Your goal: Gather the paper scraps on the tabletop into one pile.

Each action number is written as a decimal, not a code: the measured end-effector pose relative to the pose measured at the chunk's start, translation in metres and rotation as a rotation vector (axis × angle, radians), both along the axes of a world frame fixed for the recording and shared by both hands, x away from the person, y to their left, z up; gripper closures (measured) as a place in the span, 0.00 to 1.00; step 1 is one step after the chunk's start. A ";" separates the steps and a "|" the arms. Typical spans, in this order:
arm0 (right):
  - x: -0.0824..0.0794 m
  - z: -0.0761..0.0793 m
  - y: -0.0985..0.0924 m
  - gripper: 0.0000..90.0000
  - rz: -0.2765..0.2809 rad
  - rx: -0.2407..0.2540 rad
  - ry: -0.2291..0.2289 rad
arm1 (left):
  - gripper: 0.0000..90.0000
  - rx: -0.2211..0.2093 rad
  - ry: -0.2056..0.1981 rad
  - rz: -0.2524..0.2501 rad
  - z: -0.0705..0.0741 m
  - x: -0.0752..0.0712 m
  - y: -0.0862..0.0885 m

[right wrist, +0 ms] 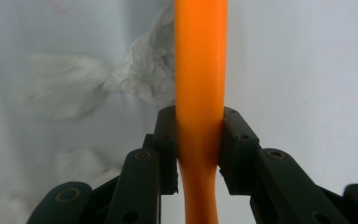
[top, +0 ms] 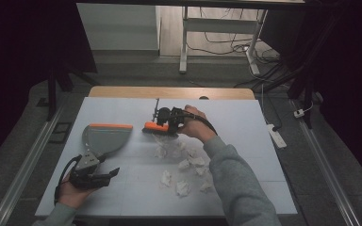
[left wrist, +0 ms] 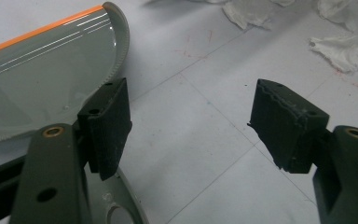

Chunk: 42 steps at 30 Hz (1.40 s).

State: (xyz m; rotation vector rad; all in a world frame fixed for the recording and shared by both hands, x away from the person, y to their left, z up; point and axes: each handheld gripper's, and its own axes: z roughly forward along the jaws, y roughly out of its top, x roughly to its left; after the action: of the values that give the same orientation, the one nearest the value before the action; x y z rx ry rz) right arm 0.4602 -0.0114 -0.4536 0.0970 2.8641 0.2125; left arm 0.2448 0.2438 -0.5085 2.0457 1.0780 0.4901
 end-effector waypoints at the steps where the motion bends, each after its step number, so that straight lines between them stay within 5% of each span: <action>1: -0.005 0.001 -0.003 0.79 0.013 -0.017 -0.003 | 0.33 0.001 -0.001 -0.001 0.000 0.000 0.000; 9: -0.039 0.004 -0.041 0.79 0.083 -0.007 0.016 | 0.33 0.012 0.003 -0.003 0.000 0.000 -0.002; 13: -0.048 0.010 -0.058 0.79 0.075 0.006 0.004 | 0.33 0.015 0.007 0.000 0.000 0.001 -0.004; 24: -0.047 0.052 -0.096 0.79 -0.052 0.267 -0.033 | 0.33 0.016 0.009 0.006 -0.001 0.001 -0.004; 28: -0.054 0.058 -0.091 0.79 -0.065 0.329 0.008 | 0.33 0.016 0.009 0.005 -0.001 0.001 -0.004; 33: -0.074 0.054 -0.065 0.79 -0.055 0.336 0.044 | 0.33 0.018 0.009 0.005 -0.001 0.001 -0.004; 38: -0.085 0.042 -0.039 0.79 -0.063 0.362 0.119 | 0.33 0.017 0.007 0.007 0.000 0.000 -0.003; 42: -0.089 0.029 -0.024 0.79 -0.120 0.366 0.204 | 0.33 0.020 0.009 0.005 -0.001 0.001 -0.003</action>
State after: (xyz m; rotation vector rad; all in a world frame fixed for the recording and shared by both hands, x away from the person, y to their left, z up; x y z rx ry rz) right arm 0.3710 -0.0356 -0.4241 0.3802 2.9696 0.7396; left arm 0.2454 0.2410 -0.5093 2.0649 1.0879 0.4964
